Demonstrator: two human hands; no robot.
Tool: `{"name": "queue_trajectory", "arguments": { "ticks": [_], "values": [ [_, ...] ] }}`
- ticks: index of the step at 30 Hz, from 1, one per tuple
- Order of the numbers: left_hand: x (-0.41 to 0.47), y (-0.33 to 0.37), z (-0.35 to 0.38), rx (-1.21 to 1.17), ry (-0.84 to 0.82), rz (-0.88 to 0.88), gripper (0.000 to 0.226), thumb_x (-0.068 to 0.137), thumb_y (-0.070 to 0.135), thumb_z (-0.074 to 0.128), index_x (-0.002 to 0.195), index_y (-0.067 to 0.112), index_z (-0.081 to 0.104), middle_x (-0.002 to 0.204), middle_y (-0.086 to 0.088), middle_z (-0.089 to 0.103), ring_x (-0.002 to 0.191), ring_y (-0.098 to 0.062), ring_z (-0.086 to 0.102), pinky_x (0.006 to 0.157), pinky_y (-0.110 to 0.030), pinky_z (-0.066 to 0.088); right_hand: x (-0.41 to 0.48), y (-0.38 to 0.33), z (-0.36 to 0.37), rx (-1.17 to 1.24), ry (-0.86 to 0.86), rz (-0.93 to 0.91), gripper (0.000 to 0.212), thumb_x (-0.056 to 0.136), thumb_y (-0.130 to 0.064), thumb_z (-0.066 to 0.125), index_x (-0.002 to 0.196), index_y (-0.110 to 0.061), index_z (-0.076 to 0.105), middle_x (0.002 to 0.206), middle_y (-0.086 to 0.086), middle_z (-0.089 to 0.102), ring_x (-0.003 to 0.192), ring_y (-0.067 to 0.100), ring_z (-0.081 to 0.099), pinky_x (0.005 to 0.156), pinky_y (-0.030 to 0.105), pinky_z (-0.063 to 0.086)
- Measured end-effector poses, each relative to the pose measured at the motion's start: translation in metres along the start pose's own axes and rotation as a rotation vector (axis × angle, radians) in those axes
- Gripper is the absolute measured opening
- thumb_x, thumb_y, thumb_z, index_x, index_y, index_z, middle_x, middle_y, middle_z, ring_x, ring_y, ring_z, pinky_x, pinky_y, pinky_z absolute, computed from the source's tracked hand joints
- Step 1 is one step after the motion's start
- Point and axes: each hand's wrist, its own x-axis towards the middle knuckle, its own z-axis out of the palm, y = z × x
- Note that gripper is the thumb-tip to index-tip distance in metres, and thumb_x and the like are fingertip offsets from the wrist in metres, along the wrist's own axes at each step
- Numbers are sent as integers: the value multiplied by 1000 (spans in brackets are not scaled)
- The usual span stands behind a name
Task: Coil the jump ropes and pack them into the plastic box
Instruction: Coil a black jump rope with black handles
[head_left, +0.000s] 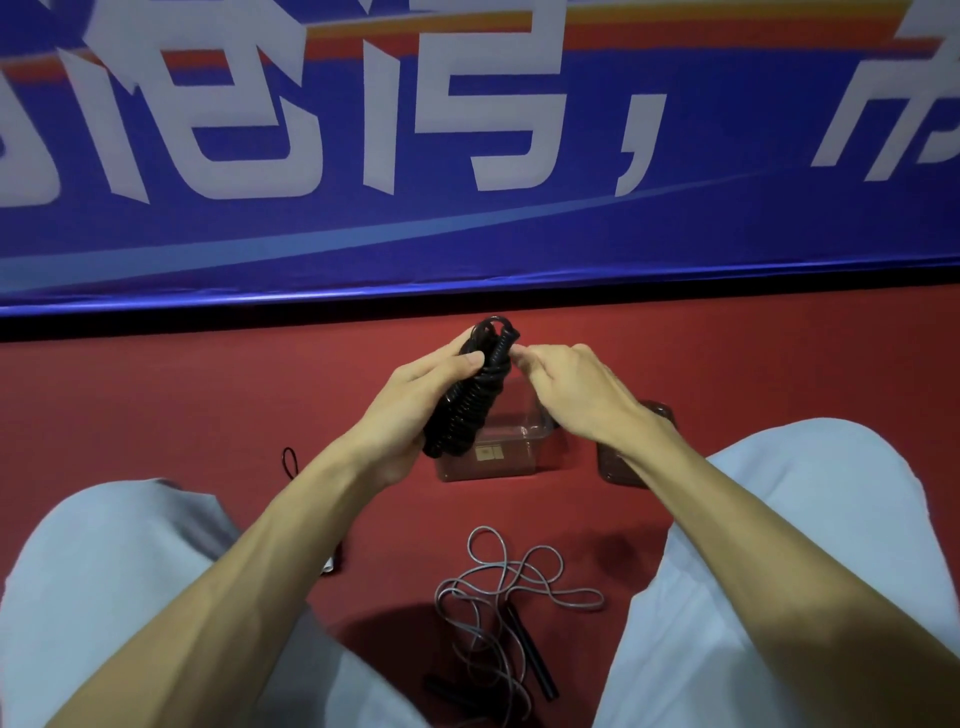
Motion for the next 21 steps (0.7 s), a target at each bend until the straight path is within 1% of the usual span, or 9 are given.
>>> {"name": "queue_trajectory", "arguments": {
  "ticks": [5, 7, 9, 11, 13, 14, 16, 18, 21],
  "values": [
    [0, 0, 0, 10, 114, 5, 28, 93, 28, 62, 119, 32, 70, 96, 3, 72, 81, -13, 61, 75, -31, 47, 1, -9, 14, 207, -208, 91, 40, 101, -29, 32, 65, -18, 42, 59, 2, 53, 60, 23, 49, 64, 40, 41],
    [0, 1, -2, 4, 156, 5, 24, 93, 30, 62, 115, 34, 72, 89, 3, 71, 77, -15, 60, 73, -33, 46, -1, -10, 19, 306, -310, 120, 34, 102, -29, 32, 74, -18, 47, 59, -6, 50, 57, 14, 45, 67, 36, 38],
    [-1, 3, -5, 16, 185, 3, 23, 93, 33, 61, 114, 36, 72, 86, 1, 69, 77, -19, 58, 65, -32, 46, -5, -8, 20, 164, -369, 50, 32, 104, -32, 30, 80, -16, 44, 71, -6, 49, 69, 15, 46, 72, 34, 37],
    [-2, 5, -7, 40, 212, -1, 21, 93, 35, 61, 111, 37, 73, 87, -3, 68, 78, -22, 59, 62, -32, 47, -6, -4, 21, -32, -327, -43, 29, 105, -31, 32, 82, -16, 42, 82, 0, 50, 83, 21, 44, 81, 37, 35],
    [-1, 6, -9, 46, 239, 8, 17, 94, 34, 61, 104, 37, 75, 88, -5, 68, 77, -22, 59, 61, -31, 47, -7, -2, 20, -34, -185, -116, 20, 103, -25, 40, 89, -14, 48, 86, 3, 58, 83, 22, 49, 78, 36, 37],
    [-1, 8, -9, 48, 257, 15, 16, 94, 32, 61, 100, 37, 76, 87, -5, 68, 76, -22, 59, 59, -30, 47, -7, -3, 18, 37, -110, -123, 12, 102, -21, 45, 98, -14, 54, 85, 2, 61, 78, 17, 52, 74, 31, 37],
    [0, 10, -11, 50, 293, 15, 16, 94, 31, 62, 94, 37, 76, 86, -5, 68, 73, -22, 58, 53, -28, 47, -8, -8, 14, 161, -6, -95, 32, 100, -18, 49, 132, -16, 50, 86, -1, 67, 69, 0, 54, 71, 19, 37],
    [0, 10, -13, 48, 307, 3, 17, 95, 31, 61, 90, 37, 76, 83, -6, 68, 68, -22, 57, 49, -27, 47, -9, -9, 10, 197, 6, -125, 40, 101, -21, 47, 140, -21, 40, 91, -3, 70, 66, -12, 52, 69, 14, 36],
    [0, 9, -16, 51, 306, -10, 18, 95, 30, 60, 89, 34, 76, 78, -5, 67, 63, -20, 55, 51, -28, 46, -10, -8, 7, 209, -112, -209, 35, 104, -18, 35, 136, -22, 49, 103, -7, 68, 76, -10, 57, 71, 11, 39]
  ]
}}
